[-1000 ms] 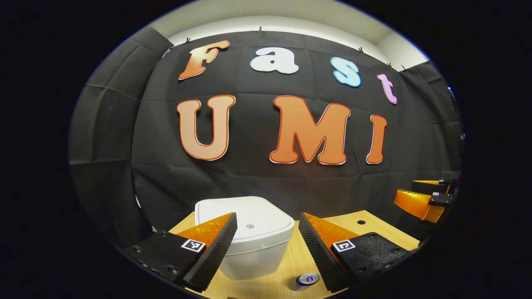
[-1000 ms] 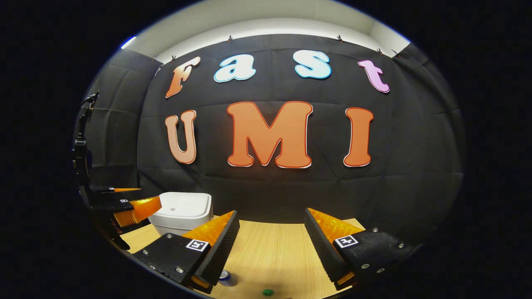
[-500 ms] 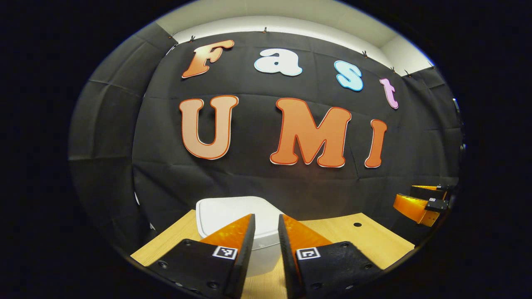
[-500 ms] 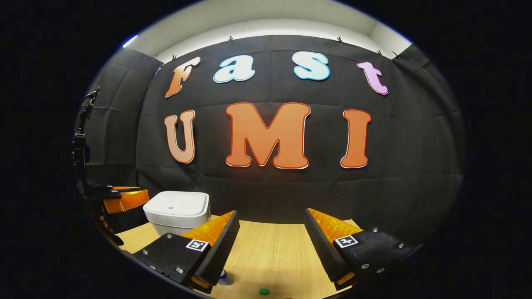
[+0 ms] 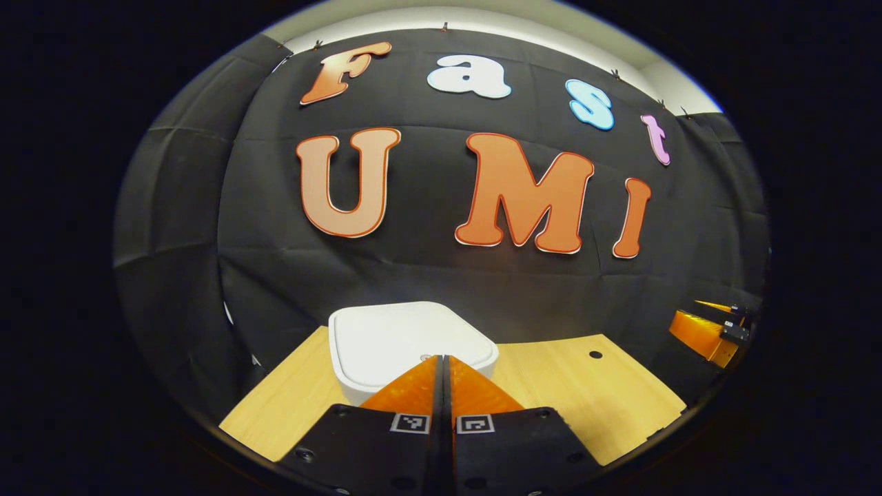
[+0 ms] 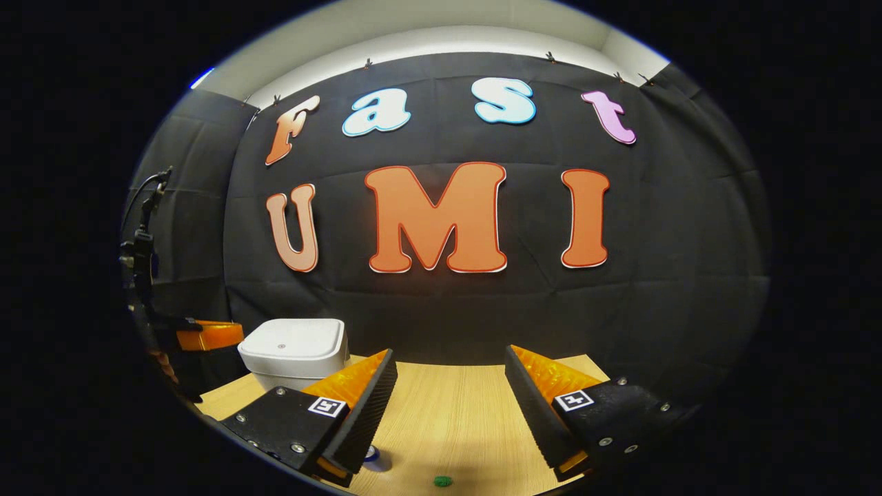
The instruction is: Press the lid of the desktop garbage bin to open it, pick up the crumpled paper on the desktop and throw it into the bin, then pick up the pop can on the desktop and drop it into the bin, and finally close the garbage bin lid.
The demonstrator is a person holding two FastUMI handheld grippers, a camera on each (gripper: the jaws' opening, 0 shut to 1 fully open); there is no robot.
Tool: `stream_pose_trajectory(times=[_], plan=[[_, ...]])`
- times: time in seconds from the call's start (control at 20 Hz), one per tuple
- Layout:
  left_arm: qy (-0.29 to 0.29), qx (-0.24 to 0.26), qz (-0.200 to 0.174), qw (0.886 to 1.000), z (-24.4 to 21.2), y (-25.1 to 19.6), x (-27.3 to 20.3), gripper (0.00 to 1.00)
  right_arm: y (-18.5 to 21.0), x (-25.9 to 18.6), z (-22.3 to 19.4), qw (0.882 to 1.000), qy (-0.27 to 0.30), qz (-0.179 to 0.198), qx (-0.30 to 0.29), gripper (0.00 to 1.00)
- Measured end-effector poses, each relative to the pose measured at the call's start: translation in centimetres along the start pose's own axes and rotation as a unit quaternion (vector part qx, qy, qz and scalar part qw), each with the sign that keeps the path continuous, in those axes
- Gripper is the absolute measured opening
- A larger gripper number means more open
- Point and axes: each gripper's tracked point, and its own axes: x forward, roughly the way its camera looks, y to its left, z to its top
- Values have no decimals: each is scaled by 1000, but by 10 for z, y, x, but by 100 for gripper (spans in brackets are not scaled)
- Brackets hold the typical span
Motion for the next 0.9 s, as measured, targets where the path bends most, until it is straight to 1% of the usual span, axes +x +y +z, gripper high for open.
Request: stream_pose_trajectory(times=[0.3, 0.4, 0.55, 0.6, 0.7, 0.9], plan=[[56, -2, -31, 998, 43, 20, 48, 0, -4, 6, 3, 1000, 4, 0, 7, 94], [75, 14, -39, 996, 49, 25, 60, 0, -8, 8, 3, 1000, 3, -4, 3, 94], [98, 53, -47, 993, 56, 29, 82, 0, -14, 10, 1, 1000, 6, -10, 5, 94], [107, 56, -52, 991, 57, 28, 90, 0, -16, 10, 0, 1000, 10, -11, 7, 94], [129, 46, -66, 988, 52, 26, 101, 0, -18, 10, -4, 1000, 16, -13, 7, 94], [192, -1, -76, 978, 10, 27, 108, 0, -24, 8, -10, 999, 23, -24, 6, 94]])
